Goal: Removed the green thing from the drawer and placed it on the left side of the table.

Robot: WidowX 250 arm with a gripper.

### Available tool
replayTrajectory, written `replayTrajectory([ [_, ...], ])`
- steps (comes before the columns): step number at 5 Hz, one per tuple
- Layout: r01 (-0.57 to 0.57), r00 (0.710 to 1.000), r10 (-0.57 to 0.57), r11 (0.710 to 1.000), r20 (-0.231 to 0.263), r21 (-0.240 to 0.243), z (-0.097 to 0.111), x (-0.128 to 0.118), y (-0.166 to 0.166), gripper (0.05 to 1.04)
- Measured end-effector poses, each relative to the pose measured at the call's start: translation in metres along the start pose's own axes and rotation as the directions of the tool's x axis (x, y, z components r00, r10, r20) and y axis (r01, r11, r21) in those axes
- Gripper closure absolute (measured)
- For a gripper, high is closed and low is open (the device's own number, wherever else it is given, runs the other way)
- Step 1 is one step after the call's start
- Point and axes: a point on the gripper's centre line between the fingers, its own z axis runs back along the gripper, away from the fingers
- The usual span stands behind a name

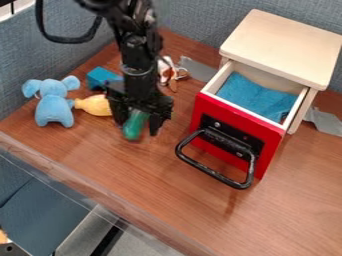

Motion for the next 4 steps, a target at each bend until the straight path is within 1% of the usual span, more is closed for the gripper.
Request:
replayTrajectory([
  [1,0.026,0.999,-0.026,1.000,0.043,0.007,0.018,0.005,-0.007,0.083],
  [2,0.058,0.996,-0.058,0.998,0.072,-0.001,0.030,0.007,-0.018,0.083],
  [3,0.075,0.994,-0.074,0.997,0.082,-0.011,0.045,0.010,-0.025,0.083],
  [4,0.073,0.995,-0.071,0.997,0.073,-0.021,0.055,0.013,-0.029,0.083],
])
